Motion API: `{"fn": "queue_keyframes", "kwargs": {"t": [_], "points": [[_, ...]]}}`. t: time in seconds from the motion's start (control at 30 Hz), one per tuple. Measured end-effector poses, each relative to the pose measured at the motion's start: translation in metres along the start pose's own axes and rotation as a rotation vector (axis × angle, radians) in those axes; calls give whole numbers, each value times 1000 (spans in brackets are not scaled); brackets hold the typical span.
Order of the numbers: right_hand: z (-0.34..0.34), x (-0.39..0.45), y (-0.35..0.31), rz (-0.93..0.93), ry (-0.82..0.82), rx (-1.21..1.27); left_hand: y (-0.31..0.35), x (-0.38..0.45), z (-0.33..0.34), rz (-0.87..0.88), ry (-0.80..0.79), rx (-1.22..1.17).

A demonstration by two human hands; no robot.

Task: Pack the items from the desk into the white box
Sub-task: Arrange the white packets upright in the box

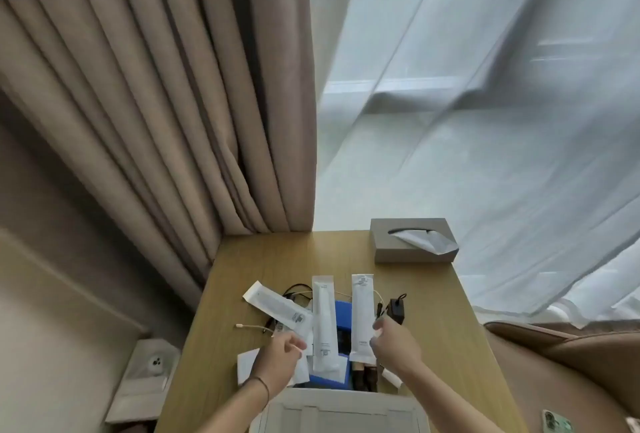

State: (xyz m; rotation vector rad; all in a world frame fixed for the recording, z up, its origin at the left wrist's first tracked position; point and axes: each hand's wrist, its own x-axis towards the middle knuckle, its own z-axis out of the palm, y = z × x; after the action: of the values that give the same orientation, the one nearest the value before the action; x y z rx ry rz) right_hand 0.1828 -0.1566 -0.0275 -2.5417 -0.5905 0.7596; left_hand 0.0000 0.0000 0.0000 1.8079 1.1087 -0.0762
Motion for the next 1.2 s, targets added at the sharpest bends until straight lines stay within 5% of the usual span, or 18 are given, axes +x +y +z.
{"fn": "queue_keyframes", "kwargs": {"t": [0.5,0.7,0.9,1.0,1.2], "points": [[33,66,-30,-34,133,-238,-3,36,12,-40,-9,117],[37,75,-26,-5,161,-23,-7,46,12,-30,15,166],[19,69,-27,92,-36,391,-2,64,19,-23,83,233],[-3,53,-30,106,-105,731,5,77,28,-9,192,370],[-26,5,-29,127,-216,935,19,103,53,48,282,668]]}}
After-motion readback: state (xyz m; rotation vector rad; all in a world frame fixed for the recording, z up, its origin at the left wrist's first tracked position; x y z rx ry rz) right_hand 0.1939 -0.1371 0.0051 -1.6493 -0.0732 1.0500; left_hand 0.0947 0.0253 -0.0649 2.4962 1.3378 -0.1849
